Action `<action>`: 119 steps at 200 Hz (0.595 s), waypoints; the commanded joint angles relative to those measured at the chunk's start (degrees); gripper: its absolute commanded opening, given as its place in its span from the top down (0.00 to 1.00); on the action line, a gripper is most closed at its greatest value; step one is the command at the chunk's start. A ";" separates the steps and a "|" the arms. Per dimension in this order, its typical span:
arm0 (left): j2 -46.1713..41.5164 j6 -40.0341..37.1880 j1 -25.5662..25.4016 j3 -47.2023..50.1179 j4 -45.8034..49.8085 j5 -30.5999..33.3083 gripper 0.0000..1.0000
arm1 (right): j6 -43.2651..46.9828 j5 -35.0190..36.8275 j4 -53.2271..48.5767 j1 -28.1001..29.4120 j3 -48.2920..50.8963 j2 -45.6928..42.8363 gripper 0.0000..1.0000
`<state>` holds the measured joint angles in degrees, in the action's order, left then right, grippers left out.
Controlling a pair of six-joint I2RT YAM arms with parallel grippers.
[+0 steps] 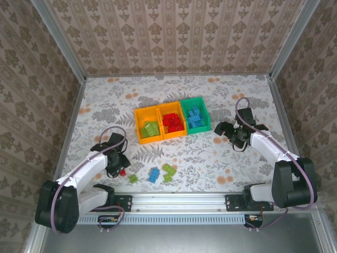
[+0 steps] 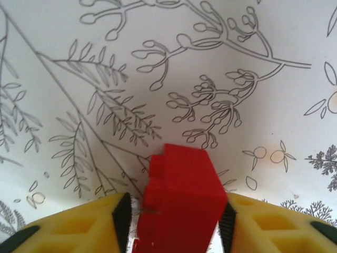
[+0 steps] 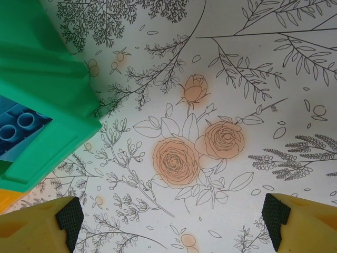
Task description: Sort the legos into containers by color
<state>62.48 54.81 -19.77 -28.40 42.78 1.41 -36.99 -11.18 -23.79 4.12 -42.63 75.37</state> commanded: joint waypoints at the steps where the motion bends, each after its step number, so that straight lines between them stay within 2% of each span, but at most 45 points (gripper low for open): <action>1: 1.39 -1.32 0.57 -0.37 -1.65 0.18 0.58 | 0.86 -0.69 -1.39 -0.32 0.70 -1.27 0.08; 47: 1.26 -2.20 0.57 -2.52 -2.90 0.03 0.71 | 1.05 -0.65 -2.18 -0.34 0.75 -1.55 0.08; 119: 0.42 -6.02 -0.16 -13.04 -2.96 3.32 0.72 | 0.44 -1.54 -1.98 -0.32 0.53 -1.82 0.08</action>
<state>63.00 51.92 -19.79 -37.17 40.16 2.83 -36.56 -11.20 -24.45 4.12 -42.63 74.85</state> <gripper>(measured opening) 0.277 0.915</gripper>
